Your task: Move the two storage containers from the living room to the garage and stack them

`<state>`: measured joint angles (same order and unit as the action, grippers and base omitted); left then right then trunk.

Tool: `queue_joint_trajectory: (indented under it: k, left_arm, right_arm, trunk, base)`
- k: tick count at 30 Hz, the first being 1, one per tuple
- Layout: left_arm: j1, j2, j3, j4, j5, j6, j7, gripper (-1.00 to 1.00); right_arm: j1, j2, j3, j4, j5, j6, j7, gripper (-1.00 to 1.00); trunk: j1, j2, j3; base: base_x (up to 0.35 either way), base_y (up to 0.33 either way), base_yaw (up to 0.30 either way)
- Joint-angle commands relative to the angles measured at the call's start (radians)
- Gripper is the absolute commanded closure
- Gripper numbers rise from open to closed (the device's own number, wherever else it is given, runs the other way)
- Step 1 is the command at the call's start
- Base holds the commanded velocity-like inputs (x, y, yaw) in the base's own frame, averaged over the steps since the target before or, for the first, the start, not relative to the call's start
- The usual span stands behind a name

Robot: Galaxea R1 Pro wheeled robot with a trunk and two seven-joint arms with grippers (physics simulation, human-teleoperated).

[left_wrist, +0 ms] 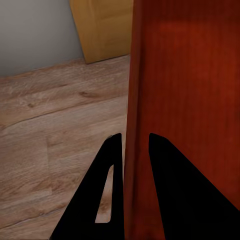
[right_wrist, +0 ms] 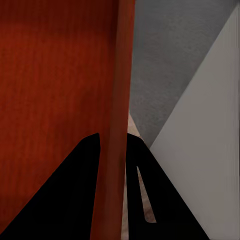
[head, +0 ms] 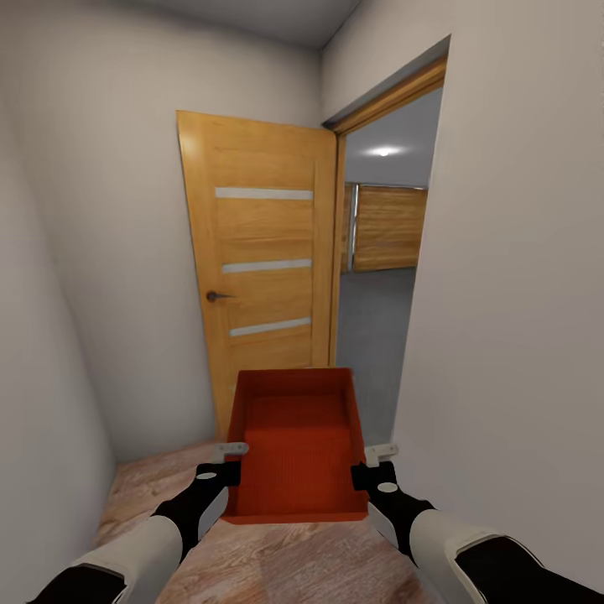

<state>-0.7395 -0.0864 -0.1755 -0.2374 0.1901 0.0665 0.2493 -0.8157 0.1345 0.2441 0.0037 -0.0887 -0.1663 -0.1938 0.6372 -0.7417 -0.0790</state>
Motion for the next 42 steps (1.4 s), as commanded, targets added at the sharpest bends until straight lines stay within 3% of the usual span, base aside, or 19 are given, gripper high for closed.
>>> queue_joint_trajectory:
  k: [1,7,20,42]
  left_arm:
    - [0.000,0.053,0.011,0.001,0.012,0.007,0.022,1.00]
    - [0.000,0.053,0.011,0.001,0.012,0.007,0.022,1.00]
    - [0.000,0.053,0.011,0.001,0.012,0.007,0.022,1.00]
    - [0.000,0.053,0.011,0.001,0.012,0.007,0.022,1.00]
  right_arm:
    - [-0.002,0.000,-0.027,-0.002,-0.007,-0.012,-0.030,1.00]
    - [-0.002,0.000,-0.027,-0.002,-0.006,-0.012,-0.030,1.00]
    - [-0.002,0.000,-0.027,-0.002,-0.007,-0.012,-0.030,1.00]
    - [-0.002,0.002,-0.027,-0.002,-0.006,-0.013,-0.030,1.00]
  trunk:
    - [0.001,-0.001,-0.002]
    - [0.001,-0.001,-0.002]
    - [0.001,-0.001,-0.002]
    - [0.001,-0.001,-0.002]
  base:
    - [0.248,0.222,-0.282]
    - [0.249,0.222,-0.220]
    - [0.249,0.222,-0.022]
    - [0.250,0.222,-0.275]
